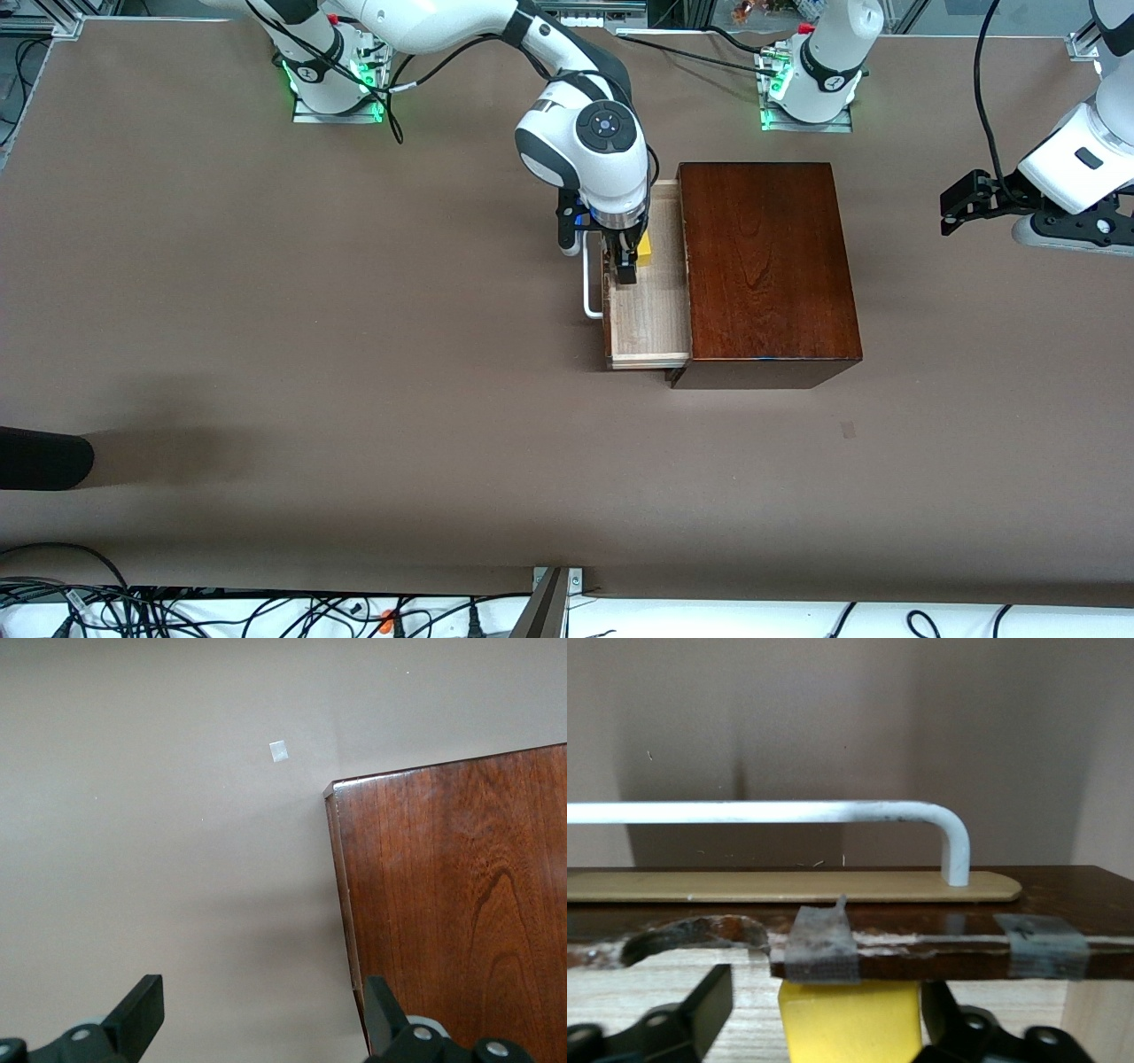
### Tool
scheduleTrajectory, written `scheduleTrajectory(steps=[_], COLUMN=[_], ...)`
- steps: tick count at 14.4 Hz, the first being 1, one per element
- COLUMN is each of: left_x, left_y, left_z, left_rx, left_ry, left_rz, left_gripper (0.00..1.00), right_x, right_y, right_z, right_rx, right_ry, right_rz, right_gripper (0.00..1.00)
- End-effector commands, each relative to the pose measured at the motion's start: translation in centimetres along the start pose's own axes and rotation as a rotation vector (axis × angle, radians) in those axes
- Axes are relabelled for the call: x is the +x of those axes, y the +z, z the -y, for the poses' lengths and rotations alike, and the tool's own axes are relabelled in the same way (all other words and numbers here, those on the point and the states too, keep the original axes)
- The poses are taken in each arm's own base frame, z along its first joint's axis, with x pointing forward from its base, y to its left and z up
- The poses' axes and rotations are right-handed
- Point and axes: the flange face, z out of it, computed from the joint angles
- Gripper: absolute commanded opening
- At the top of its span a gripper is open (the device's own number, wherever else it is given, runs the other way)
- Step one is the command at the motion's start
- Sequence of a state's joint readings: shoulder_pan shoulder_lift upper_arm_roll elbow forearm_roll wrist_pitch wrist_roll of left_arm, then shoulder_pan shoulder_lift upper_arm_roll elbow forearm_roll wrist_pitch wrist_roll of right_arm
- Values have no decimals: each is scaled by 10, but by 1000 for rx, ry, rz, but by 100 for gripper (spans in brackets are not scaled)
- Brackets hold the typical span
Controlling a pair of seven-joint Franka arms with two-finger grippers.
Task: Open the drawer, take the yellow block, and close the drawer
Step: 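Lower the right gripper into the drawer and grasp the yellow cube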
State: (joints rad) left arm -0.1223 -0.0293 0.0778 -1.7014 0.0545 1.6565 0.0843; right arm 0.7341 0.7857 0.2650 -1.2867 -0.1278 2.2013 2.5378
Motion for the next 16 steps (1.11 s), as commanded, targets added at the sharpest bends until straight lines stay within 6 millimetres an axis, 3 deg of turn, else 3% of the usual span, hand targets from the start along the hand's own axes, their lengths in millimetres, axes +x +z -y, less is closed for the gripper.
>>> scheduleTrajectory(steps=[1, 6, 7, 9, 10, 11, 13, 16], left_x=[2, 3, 3, 3, 3, 3, 3, 3], left_y=[-6, -7, -7, -7, -6, -6, -8, -8], left_z=[1, 1, 1, 2, 2, 2, 0, 0], left_rx=[-23, -25, -24, -25, -25, -25, -24, -24], left_ry=[2, 2, 2, 3, 3, 2, 6, 6], left_rz=[4, 1, -1, 1, 2, 2, -1, -1], left_gripper=[100, 100, 100, 100, 100, 100, 100, 100], right_x=[-10, -13, -18, -7, 7, 22, 64, 147], right_y=[-5, -49, -83, -120, -130, -159, -190, -210], right_z=[-1, 1, 7, 24, 39, 51, 81, 121], right_rx=[26, 16, 12, -17, -23, -9, -41, -139], right_ry=[-7, 13, 32, 60, 51, 12, -116, -384], right_rz=[9, 17, 47, 35, 26, 32, 47, -6], right_gripper=[4, 1, 1, 2, 2, 2, 2, 2])
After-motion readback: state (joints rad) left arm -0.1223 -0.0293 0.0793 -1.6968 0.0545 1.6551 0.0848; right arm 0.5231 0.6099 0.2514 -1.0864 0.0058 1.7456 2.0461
